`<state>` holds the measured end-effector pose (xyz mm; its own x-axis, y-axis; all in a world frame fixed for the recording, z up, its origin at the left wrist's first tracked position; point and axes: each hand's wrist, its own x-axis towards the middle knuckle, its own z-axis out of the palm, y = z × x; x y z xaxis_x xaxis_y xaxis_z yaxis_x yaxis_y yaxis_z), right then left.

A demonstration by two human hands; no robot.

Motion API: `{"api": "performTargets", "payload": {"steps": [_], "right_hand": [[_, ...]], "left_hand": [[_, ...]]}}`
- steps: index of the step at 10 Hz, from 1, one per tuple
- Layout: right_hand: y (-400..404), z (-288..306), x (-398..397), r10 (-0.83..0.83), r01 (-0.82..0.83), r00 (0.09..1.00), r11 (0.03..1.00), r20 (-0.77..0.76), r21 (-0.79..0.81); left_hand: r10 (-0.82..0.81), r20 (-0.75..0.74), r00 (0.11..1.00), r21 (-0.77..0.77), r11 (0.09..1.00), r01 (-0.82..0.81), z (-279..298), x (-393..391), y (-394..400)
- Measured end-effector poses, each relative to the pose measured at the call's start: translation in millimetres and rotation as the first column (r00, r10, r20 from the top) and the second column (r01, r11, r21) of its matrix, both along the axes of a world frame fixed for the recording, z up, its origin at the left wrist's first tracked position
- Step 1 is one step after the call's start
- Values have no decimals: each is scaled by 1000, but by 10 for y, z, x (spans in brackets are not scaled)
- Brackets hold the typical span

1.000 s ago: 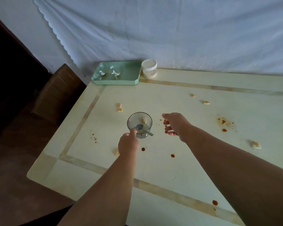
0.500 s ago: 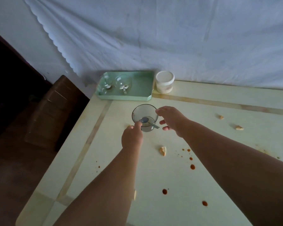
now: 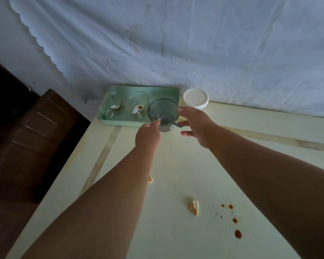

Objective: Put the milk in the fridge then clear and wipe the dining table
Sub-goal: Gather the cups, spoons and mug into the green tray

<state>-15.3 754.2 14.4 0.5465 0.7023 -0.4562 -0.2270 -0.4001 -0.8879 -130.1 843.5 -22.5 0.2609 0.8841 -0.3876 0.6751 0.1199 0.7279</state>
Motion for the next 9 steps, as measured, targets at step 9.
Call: {"api": "performTargets", "payload": {"steps": [9], "right_hand": [[473, -249, 162, -13, 17, 988, 1000, -153, 24]], "left_hand": [[-145, -131, 981, -89, 987, 134, -202, 521, 560]]}}
